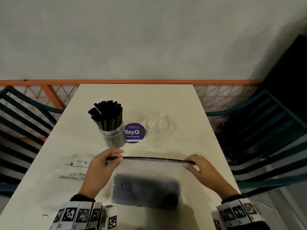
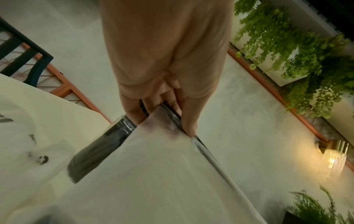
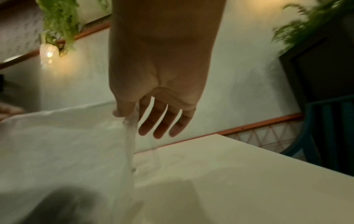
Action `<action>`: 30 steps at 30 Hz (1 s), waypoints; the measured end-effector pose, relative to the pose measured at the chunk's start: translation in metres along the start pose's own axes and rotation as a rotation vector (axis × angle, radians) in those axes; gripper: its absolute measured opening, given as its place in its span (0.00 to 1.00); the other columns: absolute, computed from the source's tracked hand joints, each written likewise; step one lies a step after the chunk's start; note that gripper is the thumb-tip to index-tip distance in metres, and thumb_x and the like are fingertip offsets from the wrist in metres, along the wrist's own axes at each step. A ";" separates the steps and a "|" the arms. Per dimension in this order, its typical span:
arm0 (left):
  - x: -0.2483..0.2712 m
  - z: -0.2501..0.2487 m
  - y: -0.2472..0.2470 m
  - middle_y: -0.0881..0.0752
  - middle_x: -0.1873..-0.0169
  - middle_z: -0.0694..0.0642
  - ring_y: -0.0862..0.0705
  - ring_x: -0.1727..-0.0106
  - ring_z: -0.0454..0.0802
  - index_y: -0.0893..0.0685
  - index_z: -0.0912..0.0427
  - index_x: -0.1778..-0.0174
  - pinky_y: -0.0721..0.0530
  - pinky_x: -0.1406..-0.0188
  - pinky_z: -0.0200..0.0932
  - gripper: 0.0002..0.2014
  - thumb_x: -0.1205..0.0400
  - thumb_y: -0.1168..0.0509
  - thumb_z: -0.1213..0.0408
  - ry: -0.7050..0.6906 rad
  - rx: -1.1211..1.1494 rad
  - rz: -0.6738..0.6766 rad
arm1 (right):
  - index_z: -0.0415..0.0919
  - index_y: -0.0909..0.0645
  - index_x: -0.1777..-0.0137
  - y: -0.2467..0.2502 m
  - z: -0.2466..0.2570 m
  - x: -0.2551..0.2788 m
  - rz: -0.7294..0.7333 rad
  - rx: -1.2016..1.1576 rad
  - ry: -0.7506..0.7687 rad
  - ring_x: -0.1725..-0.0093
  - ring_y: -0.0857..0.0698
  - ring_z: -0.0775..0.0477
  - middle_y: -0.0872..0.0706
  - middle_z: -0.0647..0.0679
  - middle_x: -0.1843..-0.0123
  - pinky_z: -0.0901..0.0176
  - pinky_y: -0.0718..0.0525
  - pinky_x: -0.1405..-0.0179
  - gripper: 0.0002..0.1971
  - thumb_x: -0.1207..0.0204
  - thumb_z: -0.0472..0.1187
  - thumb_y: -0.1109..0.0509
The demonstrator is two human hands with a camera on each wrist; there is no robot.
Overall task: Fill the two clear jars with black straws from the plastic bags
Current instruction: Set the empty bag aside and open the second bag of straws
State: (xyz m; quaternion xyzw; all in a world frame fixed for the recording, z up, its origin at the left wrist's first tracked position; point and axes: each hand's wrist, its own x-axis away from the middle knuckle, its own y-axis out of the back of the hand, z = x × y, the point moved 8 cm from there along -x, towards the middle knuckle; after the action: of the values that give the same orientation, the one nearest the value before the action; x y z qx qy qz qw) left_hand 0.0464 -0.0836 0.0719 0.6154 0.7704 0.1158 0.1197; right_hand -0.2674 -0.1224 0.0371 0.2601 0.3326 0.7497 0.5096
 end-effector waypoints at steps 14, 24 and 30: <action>-0.015 -0.014 0.009 0.11 0.59 0.37 0.16 0.59 0.34 0.12 0.55 0.59 0.22 0.57 0.19 0.09 0.25 0.31 0.74 -0.053 0.061 -0.042 | 0.51 0.15 0.57 0.018 0.010 0.013 -0.187 -0.403 -0.185 0.63 0.16 0.64 0.12 0.53 0.61 0.78 0.21 0.62 0.06 0.27 0.38 0.26; 0.001 -0.125 -0.052 0.12 0.55 0.46 0.15 0.53 0.46 0.13 0.48 0.57 0.21 0.44 0.52 0.11 0.27 0.38 0.52 -0.541 -0.458 0.117 | 0.50 0.15 0.57 0.067 0.042 0.022 -0.370 -0.552 -0.062 0.63 0.14 0.56 0.11 0.48 0.63 0.69 0.15 0.60 0.13 0.22 0.31 0.35; 0.011 -0.181 -0.118 0.10 0.54 0.48 0.14 0.53 0.46 0.13 0.51 0.49 0.19 0.46 0.49 0.20 0.26 0.41 0.44 -0.564 -0.363 0.331 | 0.45 0.12 0.61 0.086 0.070 0.022 -0.478 -0.586 0.001 0.63 0.13 0.54 0.08 0.51 0.61 0.67 0.15 0.63 0.06 0.31 0.33 0.25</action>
State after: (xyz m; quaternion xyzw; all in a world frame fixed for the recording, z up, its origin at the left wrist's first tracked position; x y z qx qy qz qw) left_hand -0.1242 -0.1040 0.2043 0.7080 0.5643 0.0941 0.4142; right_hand -0.2751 -0.1076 0.1494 0.0181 0.1556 0.6731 0.7228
